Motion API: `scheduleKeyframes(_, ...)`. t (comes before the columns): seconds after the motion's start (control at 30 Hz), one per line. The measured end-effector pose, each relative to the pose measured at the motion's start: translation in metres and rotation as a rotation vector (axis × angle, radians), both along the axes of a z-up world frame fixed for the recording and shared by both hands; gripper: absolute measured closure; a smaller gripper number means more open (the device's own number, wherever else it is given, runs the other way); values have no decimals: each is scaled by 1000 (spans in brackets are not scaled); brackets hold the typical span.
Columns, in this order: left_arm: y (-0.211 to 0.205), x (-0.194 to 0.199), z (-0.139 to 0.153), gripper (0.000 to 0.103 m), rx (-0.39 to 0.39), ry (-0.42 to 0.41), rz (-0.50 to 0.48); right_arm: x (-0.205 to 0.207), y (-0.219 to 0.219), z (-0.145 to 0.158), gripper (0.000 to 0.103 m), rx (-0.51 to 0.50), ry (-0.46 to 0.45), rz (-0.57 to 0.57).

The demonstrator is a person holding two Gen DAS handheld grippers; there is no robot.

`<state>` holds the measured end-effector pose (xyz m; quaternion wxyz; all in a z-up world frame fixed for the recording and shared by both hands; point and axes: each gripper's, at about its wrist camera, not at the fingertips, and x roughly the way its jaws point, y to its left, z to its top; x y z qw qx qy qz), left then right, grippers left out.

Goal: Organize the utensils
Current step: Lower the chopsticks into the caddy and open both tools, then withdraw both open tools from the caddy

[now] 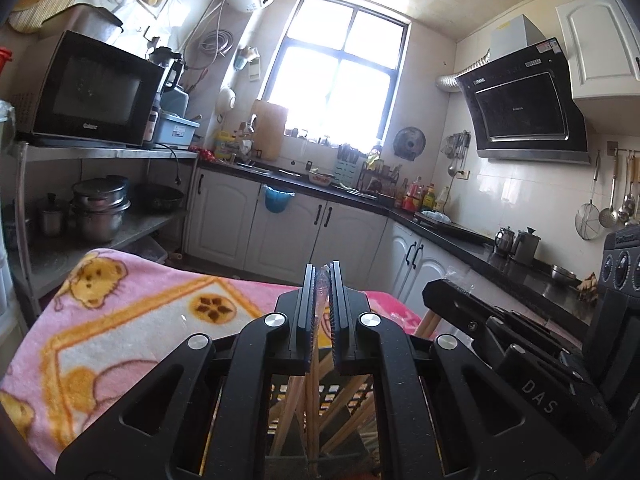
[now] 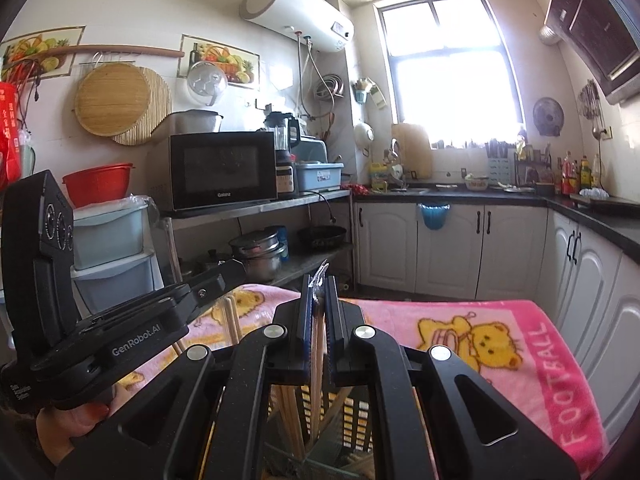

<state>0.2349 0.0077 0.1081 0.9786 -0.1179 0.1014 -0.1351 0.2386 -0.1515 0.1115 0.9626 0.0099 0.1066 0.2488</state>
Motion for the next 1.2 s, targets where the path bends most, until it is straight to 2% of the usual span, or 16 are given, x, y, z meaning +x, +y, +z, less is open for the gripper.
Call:
scheduleKeyframes(0.4, 0, -15, -13, 99, 0, 91, -7, -18, -22, -9, 95, 26, 78, -4)
scheduleKeyframes(0.53, 2, -23, -15, 88, -2, 129, -3, -28, -27, -10, 84, 32, 102, 2)
scheduleKeyframes(0.67, 9, -31, -17, 84, -20, 175, 6, -37, -32, -12, 82, 28, 131, 2)
scheduleKeyframes(1.2, 26, -68, -23, 41, -80, 273, 21, -71, -48, -22, 66, 19, 231, 12)
